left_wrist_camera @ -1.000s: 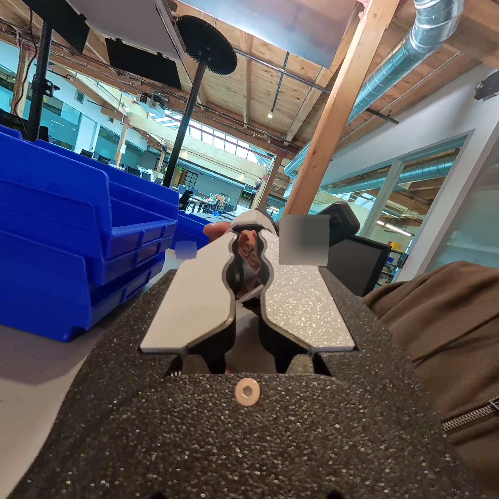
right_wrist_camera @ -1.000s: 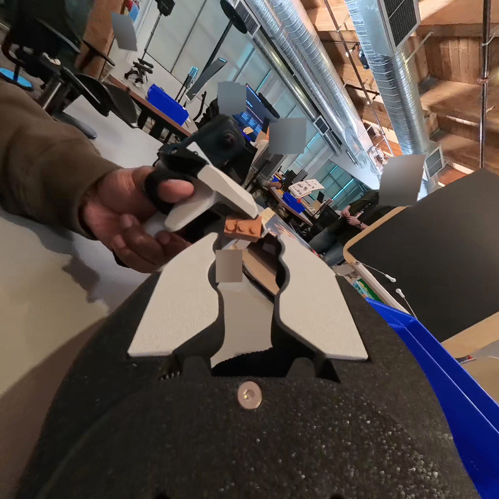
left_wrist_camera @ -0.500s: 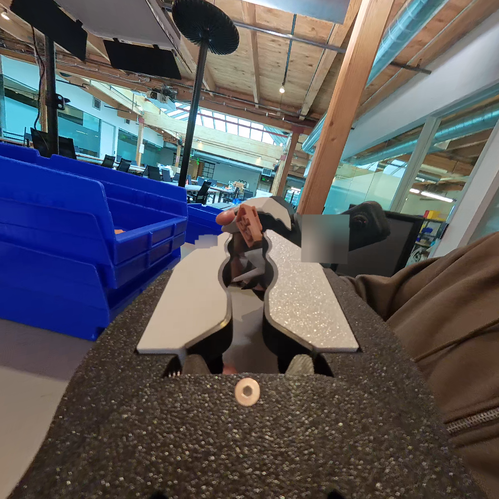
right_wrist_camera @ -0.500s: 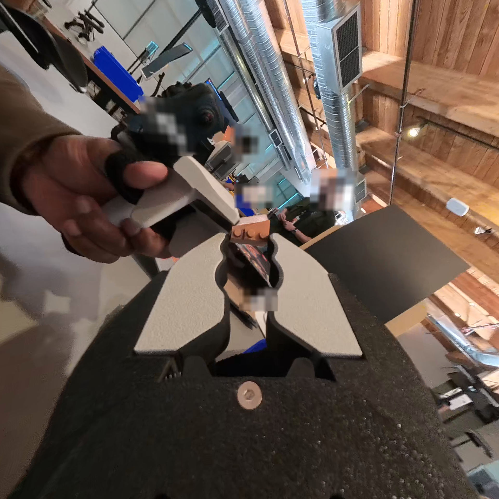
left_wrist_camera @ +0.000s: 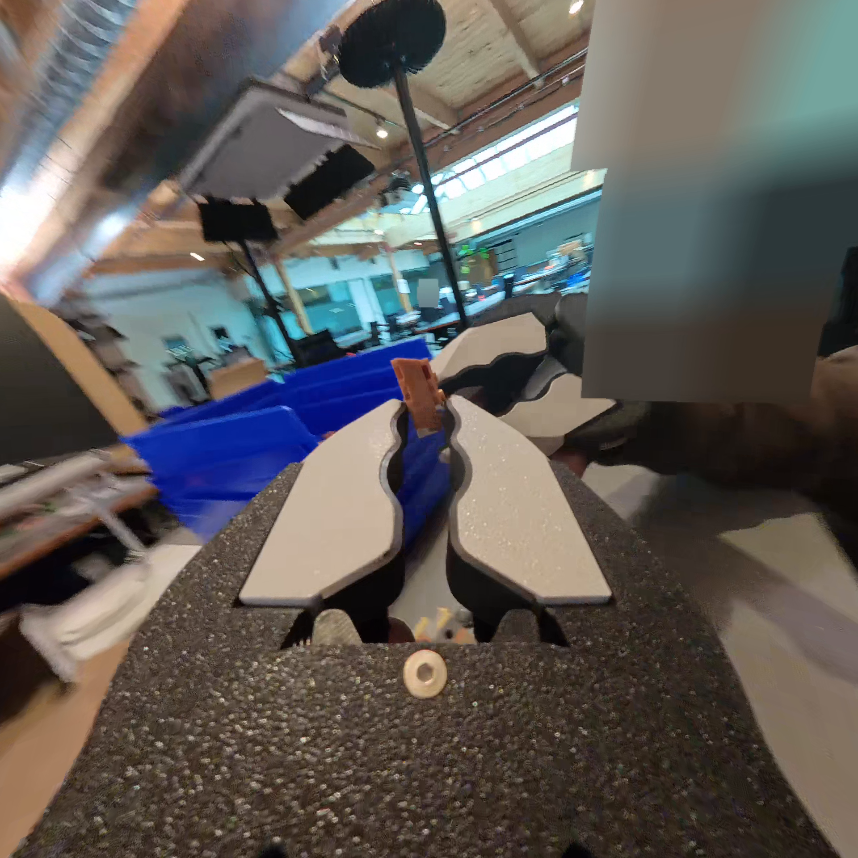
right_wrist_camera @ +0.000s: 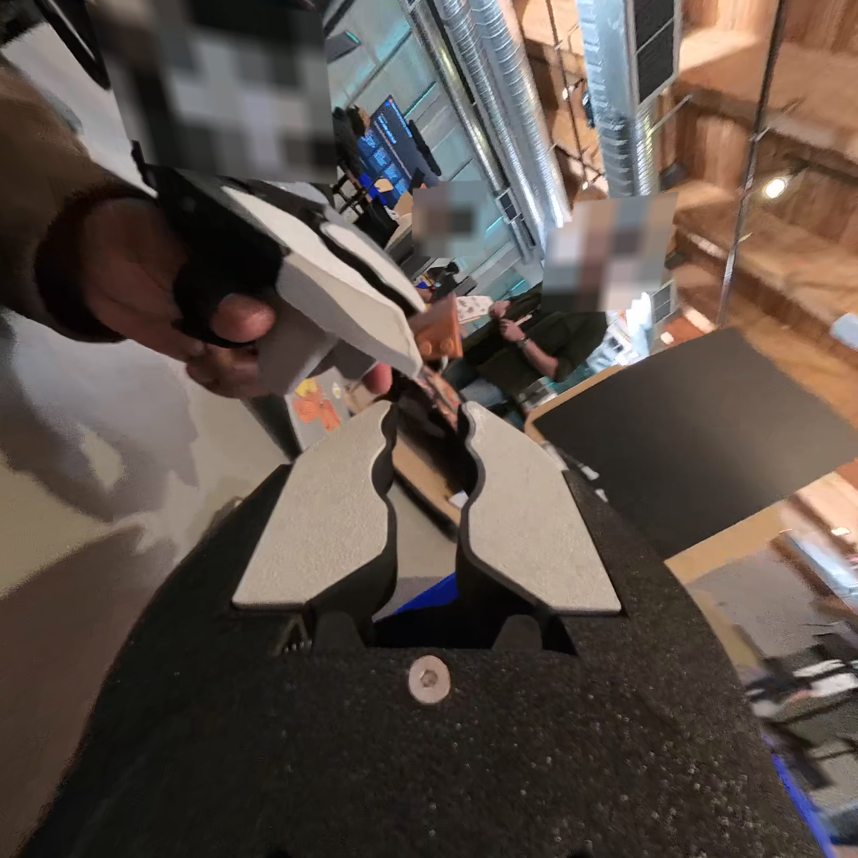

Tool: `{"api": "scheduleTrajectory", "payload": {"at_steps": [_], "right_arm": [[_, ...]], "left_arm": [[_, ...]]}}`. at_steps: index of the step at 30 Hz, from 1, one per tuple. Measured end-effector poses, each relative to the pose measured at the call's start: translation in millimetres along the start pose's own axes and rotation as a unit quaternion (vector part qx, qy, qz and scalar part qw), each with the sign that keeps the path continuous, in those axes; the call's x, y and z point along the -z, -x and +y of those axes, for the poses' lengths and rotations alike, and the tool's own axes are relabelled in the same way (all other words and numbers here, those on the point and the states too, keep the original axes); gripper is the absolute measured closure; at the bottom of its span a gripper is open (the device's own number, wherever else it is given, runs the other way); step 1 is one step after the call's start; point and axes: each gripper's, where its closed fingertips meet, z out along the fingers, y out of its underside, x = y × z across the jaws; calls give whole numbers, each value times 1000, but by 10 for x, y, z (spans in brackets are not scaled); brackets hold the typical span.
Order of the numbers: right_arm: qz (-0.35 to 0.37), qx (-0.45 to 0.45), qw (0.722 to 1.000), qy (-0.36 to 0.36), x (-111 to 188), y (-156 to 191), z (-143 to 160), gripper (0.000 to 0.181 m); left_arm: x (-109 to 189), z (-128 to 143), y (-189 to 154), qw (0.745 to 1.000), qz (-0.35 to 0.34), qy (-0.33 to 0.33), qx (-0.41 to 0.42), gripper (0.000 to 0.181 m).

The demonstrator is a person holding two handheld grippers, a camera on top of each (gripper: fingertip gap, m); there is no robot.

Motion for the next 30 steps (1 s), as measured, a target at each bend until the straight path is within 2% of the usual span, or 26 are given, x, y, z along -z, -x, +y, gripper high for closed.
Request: {"api": "scheduleTrajectory", "payload": {"at_steps": [3, 6, 10, 23, 30], "right_arm": [[-24, -114, 993, -8, 24, -73, -10, 156], [-43, -233, 970, -45, 46, -138, -162, 156], [-75, -278, 956, -49, 35, -67, -279, 161], [-116, -250, 961, -32, 41, 87, -280, 162], [-152, -211, 965, -39, 126, 147, -314, 165]], "left_arm": [[49, -77, 69, 990, -65, -3, -123, 167], [55, -46, 81, 962, -116, 18, -246, 167], [38, -16, 53, 923, -160, 29, -348, 167], [10, 9, -56, 894, -151, 25, -420, 167], [29, 1, -176, 909, -86, 6, -407, 167]]}}
